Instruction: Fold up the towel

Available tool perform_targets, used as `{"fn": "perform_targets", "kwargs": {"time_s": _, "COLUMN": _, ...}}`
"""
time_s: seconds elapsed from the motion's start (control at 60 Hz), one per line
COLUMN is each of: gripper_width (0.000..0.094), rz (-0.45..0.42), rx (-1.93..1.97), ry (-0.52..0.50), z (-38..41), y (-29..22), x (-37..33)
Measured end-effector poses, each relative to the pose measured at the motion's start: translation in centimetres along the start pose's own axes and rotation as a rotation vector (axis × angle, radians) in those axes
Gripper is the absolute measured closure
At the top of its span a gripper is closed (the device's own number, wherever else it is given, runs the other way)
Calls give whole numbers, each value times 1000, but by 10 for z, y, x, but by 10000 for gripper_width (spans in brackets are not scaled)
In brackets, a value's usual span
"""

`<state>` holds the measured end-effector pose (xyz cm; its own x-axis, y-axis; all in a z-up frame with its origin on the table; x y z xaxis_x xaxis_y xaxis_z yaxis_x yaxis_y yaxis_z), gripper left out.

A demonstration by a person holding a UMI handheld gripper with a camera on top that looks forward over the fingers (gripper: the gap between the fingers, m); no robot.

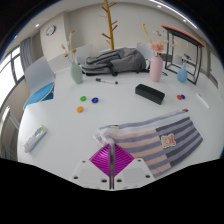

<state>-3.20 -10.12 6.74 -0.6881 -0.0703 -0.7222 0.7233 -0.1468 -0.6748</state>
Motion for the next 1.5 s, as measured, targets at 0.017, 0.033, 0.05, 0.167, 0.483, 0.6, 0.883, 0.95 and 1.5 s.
{"fn": "perform_targets", "kwargs": {"time_s": 0.017, "gripper_width": 909, "rz": -1, "rx": 5, "ry": -19, "z": 5, "y": -1, "x": -6}}
{"fn": "perform_targets", "kwargs": {"time_s": 0.033, "gripper_width": 909, "rz": -4, "rx": 7, "ry": -39, "z": 9, "y": -3, "x": -12}}
{"fn": "perform_targets", "kwargs": {"time_s": 0.05, "gripper_width": 909, "rz": -8, "rx": 11, "ry": -57, "z": 13, "y": -5, "x": -19}}
{"fn": "perform_targets", "kwargs": {"time_s": 0.167, "gripper_width": 909, "rz": -64, "rx": 85, "ry": -164, "z": 32, "y": -36, "x": -63}}
{"fn": "perform_targets", "kwargs": {"time_s": 0.483, "gripper_width": 907, "rz": -157, "rx": 131, "ry": 4, "z": -90, "y": -82, "x": -64}}
{"fn": "perform_targets", "kwargs": {"time_s": 0.6, "gripper_width": 897, "rz": -121, "rx": 60, "ry": 98, "z": -137, "y": -59, "x": -33}}
{"fn": "perform_targets", "kwargs": {"time_s": 0.883, "gripper_width": 131, "rz": -141, "rx": -36, "ry": 184, "z": -166, "y": -58, "x": -53}}
{"fn": "perform_targets", "kwargs": {"time_s": 0.95, "gripper_width": 82, "rz": -144, "rx": -11, "ry": 180, "z": -162, "y": -64, "x": -98}}
{"fn": "perform_targets", "kwargs": {"time_s": 1.5, "gripper_width": 84, "rz": -179, "rx": -11, "ry": 193, "z": -92, "y": -25, "x": -375}}
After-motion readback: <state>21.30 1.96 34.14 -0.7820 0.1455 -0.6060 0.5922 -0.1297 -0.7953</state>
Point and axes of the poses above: the point between the fingertips, and its own axes, seen from behind it with the camera up: z to the left, y down, x forward, the way the camera looks, the point moved 10 cm from there along -x, backward, against the way the camera looks, and after that the axes turned 5 degrees about x, right-handed, at the moved point
